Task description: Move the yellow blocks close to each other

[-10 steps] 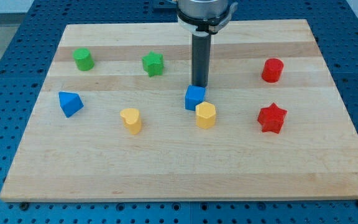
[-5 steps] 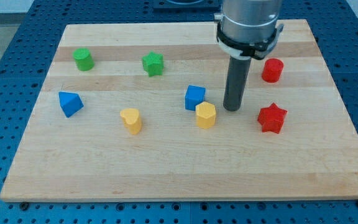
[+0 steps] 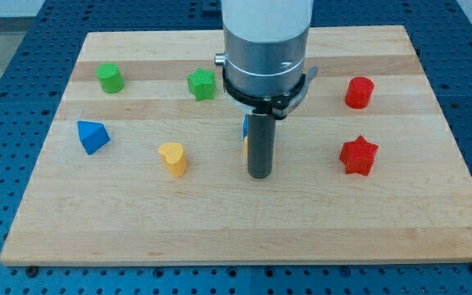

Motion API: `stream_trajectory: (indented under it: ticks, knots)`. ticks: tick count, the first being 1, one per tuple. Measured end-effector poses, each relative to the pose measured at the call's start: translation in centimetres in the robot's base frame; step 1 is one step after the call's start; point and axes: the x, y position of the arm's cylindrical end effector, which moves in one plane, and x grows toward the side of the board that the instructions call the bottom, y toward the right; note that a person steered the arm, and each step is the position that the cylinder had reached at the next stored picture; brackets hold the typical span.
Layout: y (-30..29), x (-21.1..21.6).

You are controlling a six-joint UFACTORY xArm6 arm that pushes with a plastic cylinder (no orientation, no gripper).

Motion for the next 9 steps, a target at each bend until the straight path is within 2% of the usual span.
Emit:
stream_trajectory:
  ticks: [1, 2, 3, 4, 5, 7, 9]
  knots:
    - [1.4, 3.0]
    - [-1.3, 6.6]
    - [-10.0, 6.7]
    - [-16.4, 5.5]
    - [-17.4, 2.1]
    - [-10.8, 1.0]
    - [-17.6, 0.2]
